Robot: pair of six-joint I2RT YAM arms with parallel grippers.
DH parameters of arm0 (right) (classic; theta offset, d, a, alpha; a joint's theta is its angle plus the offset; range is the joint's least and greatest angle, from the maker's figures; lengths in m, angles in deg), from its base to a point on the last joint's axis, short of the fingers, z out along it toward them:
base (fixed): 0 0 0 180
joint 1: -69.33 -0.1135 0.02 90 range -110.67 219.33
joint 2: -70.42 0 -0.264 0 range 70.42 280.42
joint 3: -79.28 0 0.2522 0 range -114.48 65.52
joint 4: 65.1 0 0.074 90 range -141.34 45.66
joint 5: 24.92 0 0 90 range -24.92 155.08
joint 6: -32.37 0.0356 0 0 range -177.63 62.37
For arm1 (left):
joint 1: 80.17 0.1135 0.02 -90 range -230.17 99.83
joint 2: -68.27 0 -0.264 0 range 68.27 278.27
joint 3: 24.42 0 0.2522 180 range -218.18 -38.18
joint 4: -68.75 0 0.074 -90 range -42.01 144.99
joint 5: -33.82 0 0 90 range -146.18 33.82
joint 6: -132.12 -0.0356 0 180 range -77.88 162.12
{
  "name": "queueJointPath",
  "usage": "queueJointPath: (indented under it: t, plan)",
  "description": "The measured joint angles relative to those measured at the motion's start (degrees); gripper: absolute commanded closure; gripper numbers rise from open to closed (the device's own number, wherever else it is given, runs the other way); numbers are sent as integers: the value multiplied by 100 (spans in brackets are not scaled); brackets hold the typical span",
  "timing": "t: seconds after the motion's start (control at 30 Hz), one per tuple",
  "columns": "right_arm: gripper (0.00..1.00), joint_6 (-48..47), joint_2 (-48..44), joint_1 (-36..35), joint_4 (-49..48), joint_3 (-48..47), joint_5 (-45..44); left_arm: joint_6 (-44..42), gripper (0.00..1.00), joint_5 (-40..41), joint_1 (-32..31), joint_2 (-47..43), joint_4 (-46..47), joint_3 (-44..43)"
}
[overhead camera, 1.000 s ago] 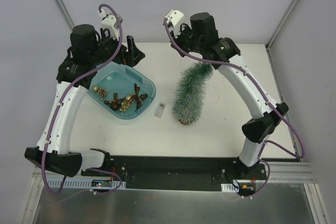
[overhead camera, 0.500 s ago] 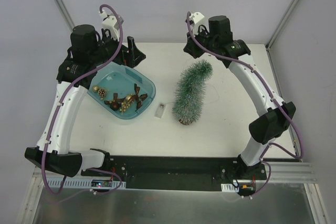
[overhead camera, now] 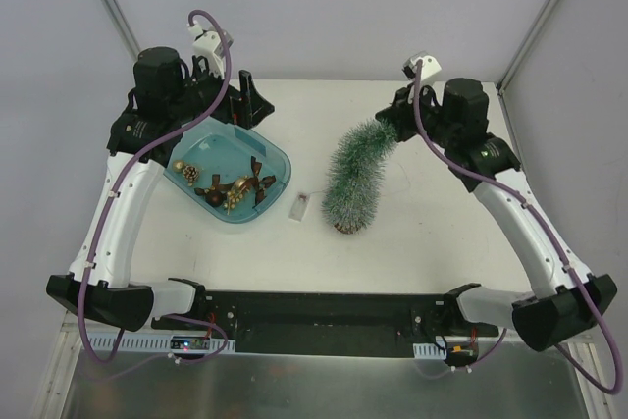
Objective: Decorate the small christmas tree
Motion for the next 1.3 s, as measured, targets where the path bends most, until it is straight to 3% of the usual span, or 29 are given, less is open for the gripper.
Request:
queueJointPath:
  t: [0.2, 0.4, 0.57, 1.03, 1.3]
  plan:
    - [91, 426, -647, 0, -385, 557, -168, 13, 1, 0, 0, -55, -2, 79]
    - [84, 767, -710, 0, -376, 822, -284, 17, 1, 2, 0, -122, -4, 118]
    - [62, 1043, -841, 0, -323, 1086, -341, 17, 1, 15, 0, -160, -2, 197]
    - [48, 1244, -1626, 0, -157, 1377, -420, 20, 1, 304, 0, -157, -2, 227]
    - [29, 1097, -1766, 31, 356, 1449, -1209, -4, 1, 643, 2, -140, -11, 304]
